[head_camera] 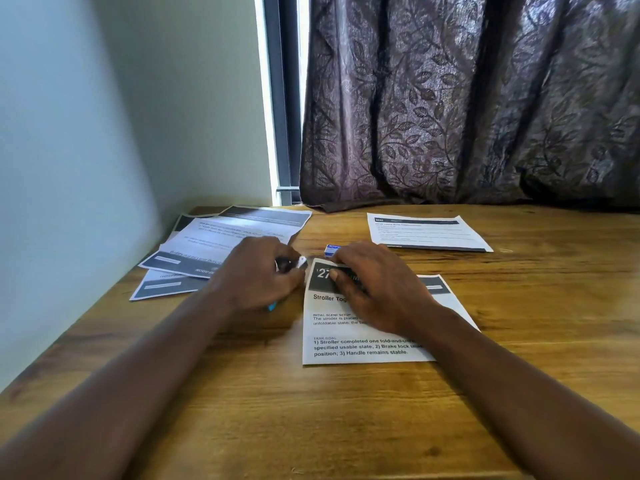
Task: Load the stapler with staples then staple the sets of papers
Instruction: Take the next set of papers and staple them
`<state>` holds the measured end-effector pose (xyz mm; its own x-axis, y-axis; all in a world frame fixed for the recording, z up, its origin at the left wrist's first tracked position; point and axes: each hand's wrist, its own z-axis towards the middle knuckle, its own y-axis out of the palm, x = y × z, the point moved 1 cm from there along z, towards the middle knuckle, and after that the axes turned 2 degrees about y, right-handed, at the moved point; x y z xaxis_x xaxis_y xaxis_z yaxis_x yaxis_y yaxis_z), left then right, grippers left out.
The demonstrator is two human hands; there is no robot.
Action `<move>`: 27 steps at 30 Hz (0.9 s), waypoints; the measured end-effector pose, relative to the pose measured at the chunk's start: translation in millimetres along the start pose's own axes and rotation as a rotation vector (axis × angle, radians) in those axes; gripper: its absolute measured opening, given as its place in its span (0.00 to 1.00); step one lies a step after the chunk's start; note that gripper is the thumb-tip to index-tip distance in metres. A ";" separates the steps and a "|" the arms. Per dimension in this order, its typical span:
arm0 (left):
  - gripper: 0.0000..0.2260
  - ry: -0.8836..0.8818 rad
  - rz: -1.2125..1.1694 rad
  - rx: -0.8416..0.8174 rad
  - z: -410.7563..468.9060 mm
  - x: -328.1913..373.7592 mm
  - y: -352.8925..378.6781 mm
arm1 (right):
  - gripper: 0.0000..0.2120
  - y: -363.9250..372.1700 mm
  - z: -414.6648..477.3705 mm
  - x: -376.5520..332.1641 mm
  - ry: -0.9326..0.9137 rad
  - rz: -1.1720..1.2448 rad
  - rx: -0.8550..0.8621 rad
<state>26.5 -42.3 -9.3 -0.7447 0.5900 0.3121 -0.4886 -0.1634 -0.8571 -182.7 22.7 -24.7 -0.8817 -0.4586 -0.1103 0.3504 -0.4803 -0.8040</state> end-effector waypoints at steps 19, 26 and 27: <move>0.06 0.073 -0.401 0.201 -42.3 57.0 -8.8 | 0.16 -44.6 -12.6 9.0 0.205 -0.026 0.532; 0.07 -0.128 -0.608 0.438 -15.3 70.2 -2.9 | 0.33 -74.3 -44.3 59.5 0.855 0.360 0.648; 0.07 -0.136 -0.602 0.449 -11.1 73.6 1.7 | 0.28 -76.5 -48.5 70.1 0.945 0.588 0.601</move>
<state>-24.1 9.5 7.7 -0.3259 0.5816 0.7453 -0.9446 -0.1671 -0.2826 -286.6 63.6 0.7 -0.3391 -0.1255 -0.9324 0.6342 -0.7625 -0.1280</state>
